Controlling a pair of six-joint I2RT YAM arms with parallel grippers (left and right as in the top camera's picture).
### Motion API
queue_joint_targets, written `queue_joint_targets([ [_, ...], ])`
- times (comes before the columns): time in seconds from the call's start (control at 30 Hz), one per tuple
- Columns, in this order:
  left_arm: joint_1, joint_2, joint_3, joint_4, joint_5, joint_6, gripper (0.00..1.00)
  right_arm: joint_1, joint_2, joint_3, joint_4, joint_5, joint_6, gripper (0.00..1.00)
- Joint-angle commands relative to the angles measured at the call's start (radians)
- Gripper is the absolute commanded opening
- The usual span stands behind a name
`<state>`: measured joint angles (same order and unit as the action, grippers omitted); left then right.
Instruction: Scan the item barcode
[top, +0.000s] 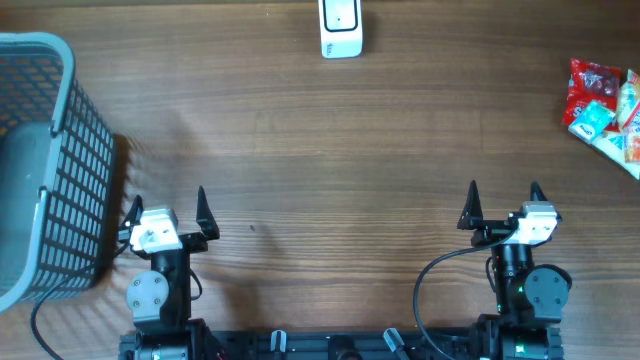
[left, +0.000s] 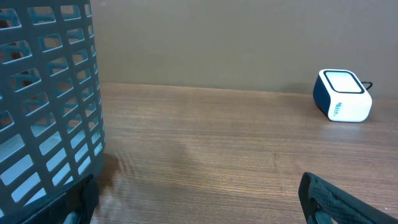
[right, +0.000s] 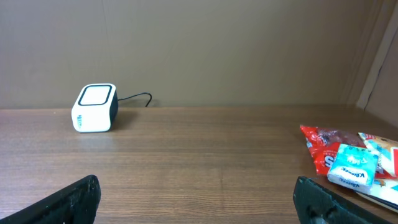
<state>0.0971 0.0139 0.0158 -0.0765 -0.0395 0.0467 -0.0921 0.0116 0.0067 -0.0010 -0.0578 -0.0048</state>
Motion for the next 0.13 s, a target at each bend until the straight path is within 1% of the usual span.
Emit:
queue_joint_targets([
  [0.0, -0.006, -0.010, -0.010, 0.006, 0.009, -0.009, 1.00, 0.004, -0.008, -0.002, 0.003, 0.006, 0.007, 0.99],
  [0.1, -0.006, -0.010, -0.010, 0.006, 0.008, -0.009, 1.00, 0.004, -0.008, -0.002, 0.003, 0.006, 0.008, 1.00],
])
